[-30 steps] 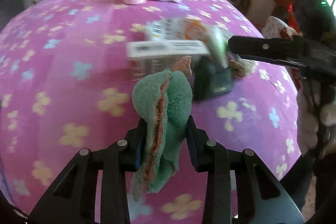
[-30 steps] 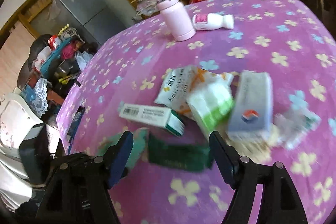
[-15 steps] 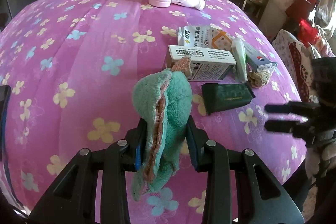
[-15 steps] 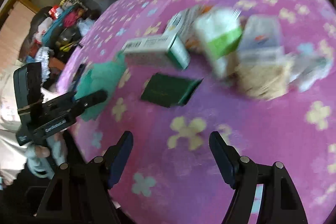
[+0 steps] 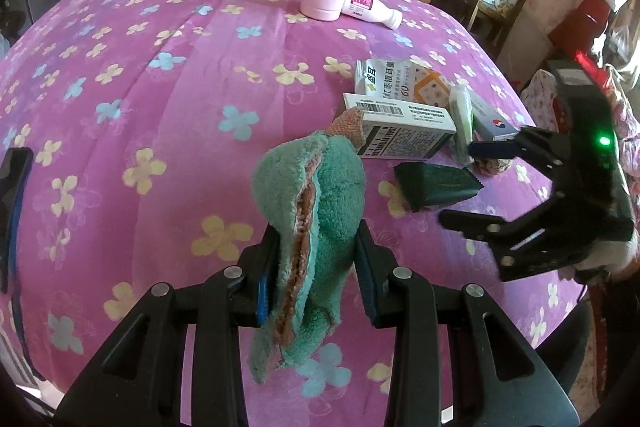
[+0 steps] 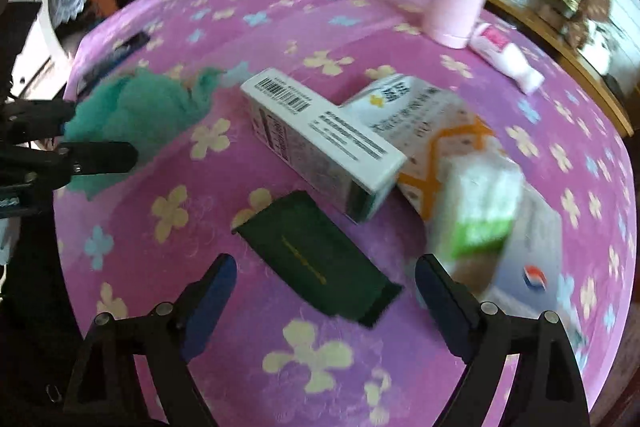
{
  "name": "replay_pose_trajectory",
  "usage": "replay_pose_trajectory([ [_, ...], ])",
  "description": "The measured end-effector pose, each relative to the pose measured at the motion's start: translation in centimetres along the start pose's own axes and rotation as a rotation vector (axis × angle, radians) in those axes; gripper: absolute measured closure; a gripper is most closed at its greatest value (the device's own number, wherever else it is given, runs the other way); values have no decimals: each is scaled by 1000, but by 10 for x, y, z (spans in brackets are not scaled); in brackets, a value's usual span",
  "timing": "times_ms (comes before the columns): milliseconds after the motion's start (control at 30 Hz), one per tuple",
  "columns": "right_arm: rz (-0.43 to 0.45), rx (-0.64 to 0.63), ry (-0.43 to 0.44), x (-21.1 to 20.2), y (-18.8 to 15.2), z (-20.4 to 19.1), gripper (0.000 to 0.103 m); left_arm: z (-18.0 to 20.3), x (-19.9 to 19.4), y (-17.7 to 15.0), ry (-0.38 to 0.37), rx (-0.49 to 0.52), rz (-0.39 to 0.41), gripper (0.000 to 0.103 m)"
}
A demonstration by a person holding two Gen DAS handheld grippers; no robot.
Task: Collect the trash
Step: 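Grasp the dark green packet with the right tool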
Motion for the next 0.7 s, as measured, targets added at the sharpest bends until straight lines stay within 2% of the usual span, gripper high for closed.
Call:
replay_pose_trajectory([
  [33, -12, 3, 1, 4, 1, 1, 14, 1, 1, 0, -3, -1, -1, 71],
  [67, -28, 15, 1, 10, 2, 3, 20, 2, 2, 1, -6, -2, -3, 71],
  [100, -43, 33, 10, 15, 1, 4, 31, 3, 3, 1, -12, -2, -4, 71],
  [133, -53, 50, 26, 17, -1, 3, 32, 5, 4, 1, -16, -1, -5, 71],
  [200, -21, 61, 16, 12, -4, 3, 59, 9, 5, 2, -24, 3, -5, 71],
  [267, 2, 124, 63, 2, -11, 3, 68, 14, 6, 4, -35, 7, -3, 71],
  [533, 118, 321, 128, -53, -52, 12, 72, 58, 0, 10, -98, 50, 18, 71],
  [700, 166, 413, 105, -84, -84, 31, 72, 103, 0, 11, -146, 113, 19, 71],
])
Point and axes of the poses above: each gripper's, at about its wrist camera, not at the fingertips, and x roughly the way its jaws point, z to its right, y to its top, the point moved 9 cm from there along x, roughly the way its jaws point, and after that the axes turned 6 degrees about x, right-handed, at the moved point
